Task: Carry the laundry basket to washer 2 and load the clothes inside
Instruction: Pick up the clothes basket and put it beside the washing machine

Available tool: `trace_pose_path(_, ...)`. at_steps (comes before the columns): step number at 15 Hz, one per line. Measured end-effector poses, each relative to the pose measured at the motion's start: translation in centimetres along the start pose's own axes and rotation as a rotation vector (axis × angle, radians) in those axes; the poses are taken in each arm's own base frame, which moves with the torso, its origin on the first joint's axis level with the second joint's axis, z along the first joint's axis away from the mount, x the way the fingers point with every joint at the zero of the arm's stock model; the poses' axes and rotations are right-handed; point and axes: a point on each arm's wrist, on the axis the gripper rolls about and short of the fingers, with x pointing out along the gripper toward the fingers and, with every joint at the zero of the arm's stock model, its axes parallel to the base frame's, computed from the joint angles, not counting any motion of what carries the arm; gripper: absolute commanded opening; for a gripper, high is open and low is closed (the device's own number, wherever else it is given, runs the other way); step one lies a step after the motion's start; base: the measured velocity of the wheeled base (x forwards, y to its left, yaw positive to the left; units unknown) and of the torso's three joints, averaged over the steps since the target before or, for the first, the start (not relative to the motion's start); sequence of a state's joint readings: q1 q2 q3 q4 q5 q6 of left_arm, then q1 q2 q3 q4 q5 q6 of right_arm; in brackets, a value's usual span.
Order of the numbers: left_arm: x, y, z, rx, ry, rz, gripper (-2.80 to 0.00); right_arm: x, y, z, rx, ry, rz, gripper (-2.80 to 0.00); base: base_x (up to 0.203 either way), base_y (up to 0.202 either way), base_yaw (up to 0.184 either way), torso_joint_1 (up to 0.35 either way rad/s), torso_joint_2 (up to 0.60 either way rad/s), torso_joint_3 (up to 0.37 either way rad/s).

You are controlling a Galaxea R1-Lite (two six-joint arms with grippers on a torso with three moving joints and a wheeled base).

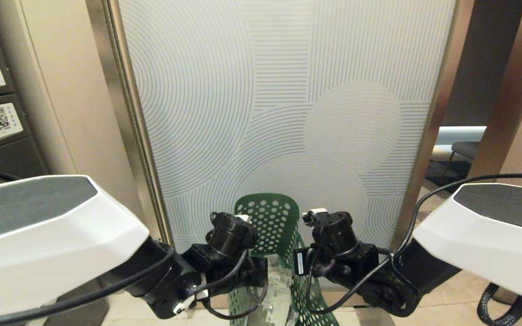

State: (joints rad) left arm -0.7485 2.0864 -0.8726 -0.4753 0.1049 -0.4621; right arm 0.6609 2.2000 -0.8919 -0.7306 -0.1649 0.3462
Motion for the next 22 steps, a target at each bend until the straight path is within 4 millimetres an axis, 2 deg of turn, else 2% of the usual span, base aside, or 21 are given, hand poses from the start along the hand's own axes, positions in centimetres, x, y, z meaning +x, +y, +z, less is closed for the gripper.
trace_pose_path(22, -0.05, 0.04, -0.06, 0.000, 0.000, 0.003, -2.80, 0.00, -0.19, -0.37, -0.002, 0.013, -0.008, -2.80, 0.001, -0.007, 0.170, 0.003, 0.00, 0.001)
